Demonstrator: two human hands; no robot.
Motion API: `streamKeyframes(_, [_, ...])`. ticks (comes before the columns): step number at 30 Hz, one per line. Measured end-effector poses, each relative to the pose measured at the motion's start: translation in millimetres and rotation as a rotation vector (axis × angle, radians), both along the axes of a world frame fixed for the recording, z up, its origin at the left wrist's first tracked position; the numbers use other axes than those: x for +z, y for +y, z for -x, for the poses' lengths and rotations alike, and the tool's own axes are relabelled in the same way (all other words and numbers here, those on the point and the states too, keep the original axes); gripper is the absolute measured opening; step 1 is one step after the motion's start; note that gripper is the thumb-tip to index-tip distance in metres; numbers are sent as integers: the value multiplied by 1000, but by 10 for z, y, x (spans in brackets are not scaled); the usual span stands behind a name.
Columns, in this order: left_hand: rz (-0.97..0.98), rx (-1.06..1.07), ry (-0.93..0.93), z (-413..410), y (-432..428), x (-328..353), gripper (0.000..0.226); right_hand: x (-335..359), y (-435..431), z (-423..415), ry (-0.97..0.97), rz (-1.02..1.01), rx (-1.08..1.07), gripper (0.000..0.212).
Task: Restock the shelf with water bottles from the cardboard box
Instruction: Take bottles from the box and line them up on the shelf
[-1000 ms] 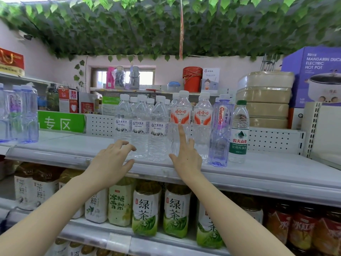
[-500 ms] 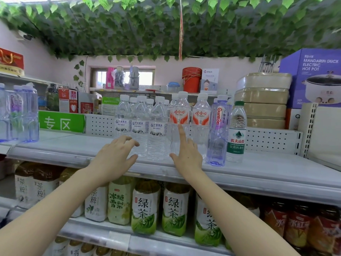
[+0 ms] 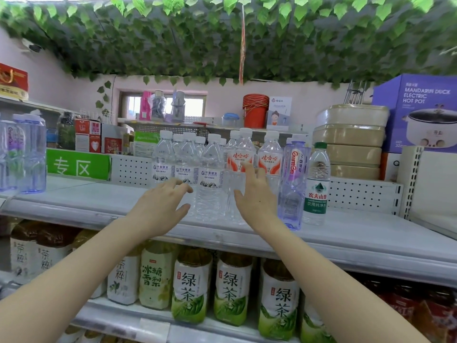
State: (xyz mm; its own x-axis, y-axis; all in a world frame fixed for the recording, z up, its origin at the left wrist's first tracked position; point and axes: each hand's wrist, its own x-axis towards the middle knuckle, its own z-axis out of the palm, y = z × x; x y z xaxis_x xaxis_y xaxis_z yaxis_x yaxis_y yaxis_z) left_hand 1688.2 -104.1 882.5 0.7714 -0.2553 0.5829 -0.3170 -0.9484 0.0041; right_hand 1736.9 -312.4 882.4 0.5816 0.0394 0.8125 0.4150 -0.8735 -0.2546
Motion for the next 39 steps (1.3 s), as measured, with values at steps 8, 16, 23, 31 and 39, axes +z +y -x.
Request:
streamKeyframes(8, [1, -22, -35, -197, -7, 426, 37, 762, 48, -107, -209, 47, 72, 38])
streamKeyframes(16, [-18, 28, -49, -330, -33, 688, 39, 949, 96, -294, -166, 85, 50, 36])
streamKeyframes(23, [16, -44, -33, -318, -88, 430, 37, 884, 126, -414, -235, 287, -24, 26])
streamKeyframes(31, [43, -66, -104, -304, 88, 441, 36, 1399, 384, -627, 4, 521, -386, 28])
streamKeyframes(39, [23, -23, -88, -145, 153, 453, 35, 1574, 365, -677, 125, 513, -437, 8])
